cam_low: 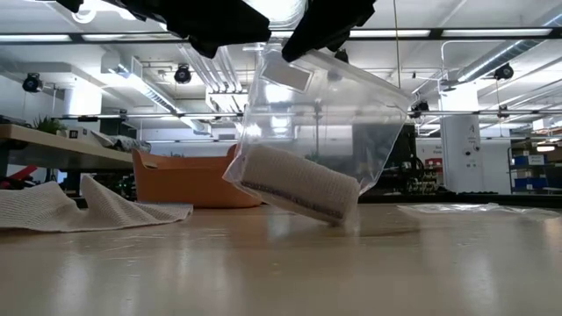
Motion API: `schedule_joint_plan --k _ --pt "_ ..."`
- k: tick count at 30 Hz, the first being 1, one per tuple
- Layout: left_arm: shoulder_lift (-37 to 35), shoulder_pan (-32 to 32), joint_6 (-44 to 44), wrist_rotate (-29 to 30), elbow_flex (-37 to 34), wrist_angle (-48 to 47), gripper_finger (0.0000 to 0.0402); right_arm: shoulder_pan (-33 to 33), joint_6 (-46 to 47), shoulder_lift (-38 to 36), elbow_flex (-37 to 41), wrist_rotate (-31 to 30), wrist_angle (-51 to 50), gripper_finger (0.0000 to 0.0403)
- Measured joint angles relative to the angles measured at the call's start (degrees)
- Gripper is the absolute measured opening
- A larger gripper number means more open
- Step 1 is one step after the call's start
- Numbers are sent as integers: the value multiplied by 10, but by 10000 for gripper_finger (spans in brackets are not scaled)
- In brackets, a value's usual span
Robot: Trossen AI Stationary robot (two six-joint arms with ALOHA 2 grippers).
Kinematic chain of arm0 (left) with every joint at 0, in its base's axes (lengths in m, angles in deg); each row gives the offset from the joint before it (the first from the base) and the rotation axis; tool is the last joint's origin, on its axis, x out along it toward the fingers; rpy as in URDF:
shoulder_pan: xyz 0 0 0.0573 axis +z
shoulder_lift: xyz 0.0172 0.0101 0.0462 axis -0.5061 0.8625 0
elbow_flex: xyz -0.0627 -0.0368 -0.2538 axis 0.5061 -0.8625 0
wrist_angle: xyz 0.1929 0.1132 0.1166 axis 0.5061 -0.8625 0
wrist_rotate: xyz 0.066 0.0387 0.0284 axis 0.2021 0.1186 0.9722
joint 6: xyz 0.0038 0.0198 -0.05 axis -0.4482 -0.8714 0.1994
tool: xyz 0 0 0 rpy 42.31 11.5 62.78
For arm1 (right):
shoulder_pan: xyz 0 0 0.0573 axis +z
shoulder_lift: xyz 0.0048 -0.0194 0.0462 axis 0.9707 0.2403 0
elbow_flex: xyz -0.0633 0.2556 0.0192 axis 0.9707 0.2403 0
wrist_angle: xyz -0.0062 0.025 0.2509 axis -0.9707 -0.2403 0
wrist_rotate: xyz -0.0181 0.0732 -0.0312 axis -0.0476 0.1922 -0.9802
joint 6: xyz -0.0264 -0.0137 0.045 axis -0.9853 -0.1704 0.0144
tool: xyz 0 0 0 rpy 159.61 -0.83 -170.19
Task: Roll bandage
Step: Close the transparent zip bag
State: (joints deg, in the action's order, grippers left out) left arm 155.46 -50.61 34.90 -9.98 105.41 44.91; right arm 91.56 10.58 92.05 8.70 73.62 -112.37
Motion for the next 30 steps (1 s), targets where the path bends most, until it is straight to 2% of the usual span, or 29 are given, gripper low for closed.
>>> schedule_joint_plan --k 3,9,18,30 --pt "0 0 -23 2 0 10 101 0 0 0 0 1 0 18" --pt "6 0 -15 -2 0 24 80 0 -1 0 0 2 0 18" --pt "42 3 -3 0 0 39 86 0 -2 1 0 4 9 18" --pt "38 4 -3 3 0 50 75 0 -2 1 0 6 7 18"
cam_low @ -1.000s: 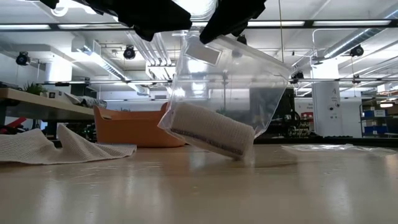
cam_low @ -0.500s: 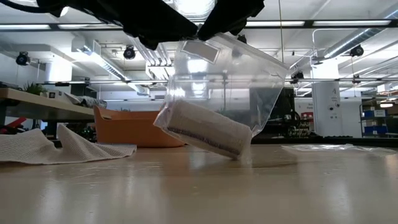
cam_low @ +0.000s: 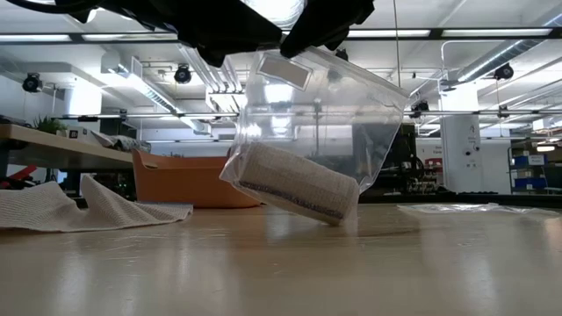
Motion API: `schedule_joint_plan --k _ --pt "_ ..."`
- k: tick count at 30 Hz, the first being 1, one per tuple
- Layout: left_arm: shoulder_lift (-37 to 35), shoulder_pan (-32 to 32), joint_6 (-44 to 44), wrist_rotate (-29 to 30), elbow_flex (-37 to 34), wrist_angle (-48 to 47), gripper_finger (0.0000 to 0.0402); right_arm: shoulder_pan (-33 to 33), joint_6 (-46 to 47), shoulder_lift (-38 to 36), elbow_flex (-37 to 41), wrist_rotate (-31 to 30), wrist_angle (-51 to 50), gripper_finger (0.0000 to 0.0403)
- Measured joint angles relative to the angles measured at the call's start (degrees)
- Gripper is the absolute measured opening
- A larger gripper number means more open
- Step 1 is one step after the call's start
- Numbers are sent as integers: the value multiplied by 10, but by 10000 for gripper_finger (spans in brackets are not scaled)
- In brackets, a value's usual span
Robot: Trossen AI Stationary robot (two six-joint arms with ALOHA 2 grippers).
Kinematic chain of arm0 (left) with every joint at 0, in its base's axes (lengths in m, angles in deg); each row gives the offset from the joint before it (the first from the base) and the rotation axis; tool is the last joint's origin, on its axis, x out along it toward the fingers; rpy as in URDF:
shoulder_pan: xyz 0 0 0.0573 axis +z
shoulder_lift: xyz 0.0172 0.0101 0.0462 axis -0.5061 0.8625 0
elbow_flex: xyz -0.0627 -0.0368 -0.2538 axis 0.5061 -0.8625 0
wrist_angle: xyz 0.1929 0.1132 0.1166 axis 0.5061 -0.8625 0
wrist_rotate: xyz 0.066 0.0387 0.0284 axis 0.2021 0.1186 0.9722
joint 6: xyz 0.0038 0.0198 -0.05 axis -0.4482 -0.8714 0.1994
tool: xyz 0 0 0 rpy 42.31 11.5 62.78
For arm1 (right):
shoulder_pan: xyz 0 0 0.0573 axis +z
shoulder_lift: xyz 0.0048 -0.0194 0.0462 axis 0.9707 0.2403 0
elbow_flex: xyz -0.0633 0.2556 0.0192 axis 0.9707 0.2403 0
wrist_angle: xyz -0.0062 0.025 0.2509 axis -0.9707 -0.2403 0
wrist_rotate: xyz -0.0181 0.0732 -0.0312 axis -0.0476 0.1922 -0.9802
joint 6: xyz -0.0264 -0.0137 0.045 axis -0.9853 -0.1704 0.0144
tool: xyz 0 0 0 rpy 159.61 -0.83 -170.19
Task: Roll bandage
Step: Close the transparent zip bag
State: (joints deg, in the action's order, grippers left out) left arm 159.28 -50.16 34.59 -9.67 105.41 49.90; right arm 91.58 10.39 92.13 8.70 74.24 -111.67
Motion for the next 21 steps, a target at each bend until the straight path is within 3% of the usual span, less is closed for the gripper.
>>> schedule_joint_plan --k 4,9,21 --pt "0 0 0 0 0 1 64 0 0 0 0 0 0 18" --pt "0 0 -1 0 0 2 8 0 1 0 0 4 0 18" --pt "-8 1 -5 -2 1 -8 1 -1 10 -5 0 17 -15 18"
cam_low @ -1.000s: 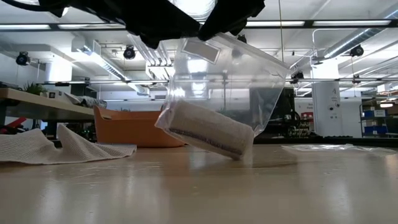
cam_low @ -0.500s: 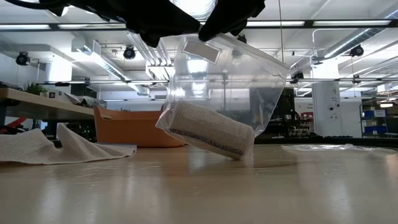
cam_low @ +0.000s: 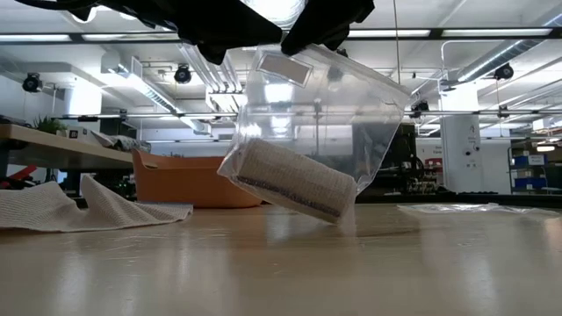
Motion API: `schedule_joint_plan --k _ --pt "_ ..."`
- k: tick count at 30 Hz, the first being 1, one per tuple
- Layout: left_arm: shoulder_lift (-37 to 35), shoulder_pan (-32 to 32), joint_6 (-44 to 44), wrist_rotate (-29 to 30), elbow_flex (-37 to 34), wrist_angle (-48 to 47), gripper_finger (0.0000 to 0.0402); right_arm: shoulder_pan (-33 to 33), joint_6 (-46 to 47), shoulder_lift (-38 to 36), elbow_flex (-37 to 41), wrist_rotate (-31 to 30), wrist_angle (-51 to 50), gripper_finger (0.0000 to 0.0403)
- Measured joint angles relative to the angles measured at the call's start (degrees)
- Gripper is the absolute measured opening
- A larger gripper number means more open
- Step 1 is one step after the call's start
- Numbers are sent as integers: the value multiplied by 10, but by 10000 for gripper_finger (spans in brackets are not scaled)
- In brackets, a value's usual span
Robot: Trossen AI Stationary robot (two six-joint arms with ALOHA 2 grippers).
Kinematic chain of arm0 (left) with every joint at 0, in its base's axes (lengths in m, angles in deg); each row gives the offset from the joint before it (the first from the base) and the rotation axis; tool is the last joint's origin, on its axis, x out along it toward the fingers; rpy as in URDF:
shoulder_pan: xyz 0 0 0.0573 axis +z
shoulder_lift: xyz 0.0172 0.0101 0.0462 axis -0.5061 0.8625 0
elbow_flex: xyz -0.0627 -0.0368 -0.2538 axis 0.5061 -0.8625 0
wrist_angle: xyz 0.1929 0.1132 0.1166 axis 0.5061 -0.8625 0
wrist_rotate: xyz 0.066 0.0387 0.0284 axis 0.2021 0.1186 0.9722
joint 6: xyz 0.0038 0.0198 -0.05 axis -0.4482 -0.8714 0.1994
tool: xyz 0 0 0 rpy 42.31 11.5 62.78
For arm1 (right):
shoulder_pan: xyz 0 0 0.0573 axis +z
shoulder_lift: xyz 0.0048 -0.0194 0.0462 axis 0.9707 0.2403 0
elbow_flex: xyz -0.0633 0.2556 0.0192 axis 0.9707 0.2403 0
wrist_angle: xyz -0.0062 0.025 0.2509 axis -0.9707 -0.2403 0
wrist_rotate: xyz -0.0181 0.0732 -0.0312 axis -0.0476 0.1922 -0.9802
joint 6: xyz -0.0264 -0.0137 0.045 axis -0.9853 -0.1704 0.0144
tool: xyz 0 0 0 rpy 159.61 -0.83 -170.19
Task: Roll bandage
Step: Close the transparent zip bag
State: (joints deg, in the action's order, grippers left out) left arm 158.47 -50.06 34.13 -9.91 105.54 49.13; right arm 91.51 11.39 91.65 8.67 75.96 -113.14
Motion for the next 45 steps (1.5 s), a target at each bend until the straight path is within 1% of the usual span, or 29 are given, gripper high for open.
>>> schedule_joint_plan --k 13,16,27,30,35,39,42,45 --pt "-17 0 0 3 0 -23 0 0 27 -1 -19 2 -55 18" --pt "-21 0 0 10 0 -30 1 2 37 -1 -16 12 -118 18" --pt "-28 0 -7 -5 0 -27 2 1 40 -3 -17 6 -112 18" --pt "-19 6 3 -16 0 -18 21 1 40 -3 -17 6 -109 18" --pt "16 21 -1 -61 0 20 77 1 41 -3 -17 4 -105 18" --pt "46 33 -5 -63 0 67 113 1 41 -3 -17 4 -103 18" --pt "65 39 -20 -63 0 98 128 1 46 -3 -17 4 -103 18" --pt "77 44 -21 -63 0 118 128 1 49 -3 -17 4 -104 18"
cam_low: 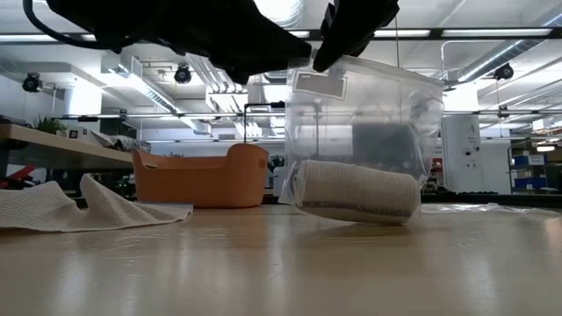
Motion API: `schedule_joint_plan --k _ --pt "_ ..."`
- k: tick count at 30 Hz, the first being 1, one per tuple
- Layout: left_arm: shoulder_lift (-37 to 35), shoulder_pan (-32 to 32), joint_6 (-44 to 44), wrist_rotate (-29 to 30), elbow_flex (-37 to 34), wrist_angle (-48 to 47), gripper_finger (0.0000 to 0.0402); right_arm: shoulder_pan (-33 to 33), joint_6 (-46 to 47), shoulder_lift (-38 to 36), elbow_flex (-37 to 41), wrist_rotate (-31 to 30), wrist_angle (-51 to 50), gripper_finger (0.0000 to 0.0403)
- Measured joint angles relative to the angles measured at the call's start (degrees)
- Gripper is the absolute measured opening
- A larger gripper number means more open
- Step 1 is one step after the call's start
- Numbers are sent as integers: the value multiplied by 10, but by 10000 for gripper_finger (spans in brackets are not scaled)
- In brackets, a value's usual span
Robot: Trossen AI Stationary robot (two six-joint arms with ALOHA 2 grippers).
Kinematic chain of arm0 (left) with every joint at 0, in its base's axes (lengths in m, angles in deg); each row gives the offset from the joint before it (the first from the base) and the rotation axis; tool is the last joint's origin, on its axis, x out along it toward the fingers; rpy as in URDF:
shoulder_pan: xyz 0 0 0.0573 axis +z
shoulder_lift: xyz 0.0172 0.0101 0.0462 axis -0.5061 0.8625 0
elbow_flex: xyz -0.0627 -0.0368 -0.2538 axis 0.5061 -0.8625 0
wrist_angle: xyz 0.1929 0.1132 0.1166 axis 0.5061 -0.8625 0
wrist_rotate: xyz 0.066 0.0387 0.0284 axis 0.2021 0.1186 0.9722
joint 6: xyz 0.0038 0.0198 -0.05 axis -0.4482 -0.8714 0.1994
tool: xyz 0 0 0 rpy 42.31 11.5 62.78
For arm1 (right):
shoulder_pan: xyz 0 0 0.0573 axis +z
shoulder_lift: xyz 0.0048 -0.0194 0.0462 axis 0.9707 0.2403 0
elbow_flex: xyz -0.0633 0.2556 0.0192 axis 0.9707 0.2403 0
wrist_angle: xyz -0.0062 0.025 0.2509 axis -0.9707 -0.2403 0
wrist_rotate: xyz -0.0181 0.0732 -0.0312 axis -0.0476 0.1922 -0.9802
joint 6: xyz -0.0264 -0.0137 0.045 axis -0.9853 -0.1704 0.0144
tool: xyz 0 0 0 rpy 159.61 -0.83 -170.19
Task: Roll bandage
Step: Close the transparent zip bag
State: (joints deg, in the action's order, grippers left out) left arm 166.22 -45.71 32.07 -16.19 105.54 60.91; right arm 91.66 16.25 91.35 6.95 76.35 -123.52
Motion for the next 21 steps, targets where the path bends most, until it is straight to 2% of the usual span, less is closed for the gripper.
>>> schedule_joint_plan --k 4,10,16,21 --pt "6 3 2 0 0 5 99 1 8 0 0 0 0 18" --pt "3 3 -4 -5 0 13 10 0 19 0 0 -2 0 18" --pt "2 3 -1 -6 7 8 2 0 87 0 0 -11 -4 18" --pt "-2 1 -3 -4 32 -42 1 -1 131 -7 -2 -11 -23 18"
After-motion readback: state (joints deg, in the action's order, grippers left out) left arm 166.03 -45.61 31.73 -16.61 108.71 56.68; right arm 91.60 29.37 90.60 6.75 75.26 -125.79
